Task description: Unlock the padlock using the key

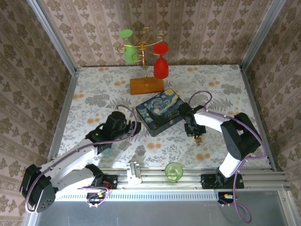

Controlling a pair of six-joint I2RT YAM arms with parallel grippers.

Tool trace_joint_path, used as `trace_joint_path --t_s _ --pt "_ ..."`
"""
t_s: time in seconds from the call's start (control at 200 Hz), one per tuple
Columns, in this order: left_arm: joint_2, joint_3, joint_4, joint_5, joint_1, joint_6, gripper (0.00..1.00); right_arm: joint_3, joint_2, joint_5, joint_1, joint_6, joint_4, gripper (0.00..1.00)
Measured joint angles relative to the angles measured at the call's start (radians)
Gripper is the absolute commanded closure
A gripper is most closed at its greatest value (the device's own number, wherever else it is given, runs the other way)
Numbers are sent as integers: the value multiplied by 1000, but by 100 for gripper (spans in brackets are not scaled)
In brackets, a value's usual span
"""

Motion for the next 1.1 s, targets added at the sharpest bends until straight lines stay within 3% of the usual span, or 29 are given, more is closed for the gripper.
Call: trace_joint_path --t_s 0.08,0.2,0.275,0.32,0.35,0.385,0.4,0.565,0.765,0.925,1.1 --pt "-14 0 -16 -5 13 8 36 0 -2 2 0 -3 0 70" --pt "-43 1 -54 -18 42 25 31 -1 -30 1 -1 -1 0 68" --pt "-62 3 -79 -23 77 40 23 -2 -87 3 -1 -7 1 56" --pt "-73 9 -92 -29 101 47 10 -2 -136 6 -2 -22 4 44" --pt "-80 14 -102 -38 119 60 1 -3 -175 8 -5 -32 9 28" --pt "-90 19 -109 -52 141 70 0 -4 -227 8 -11 -43 20 5" --pt "-94 21 -111 -58 151 74 0 -5 -252 9 -14 -47 25 1" --pt "-110 25 -112 -127 288 150 0 -16 -463 -15 -150 -126 134 0" --pt "-67 35 -56 -187 448 281 0 -50 -443 -17 -306 -211 290 0" --pt "-17 -43 158 -243 497 364 0 -197 -428 10 -388 -287 500 0" --pt "189 -100 383 -233 574 414 0 -471 -469 -1 -479 -351 837 0"
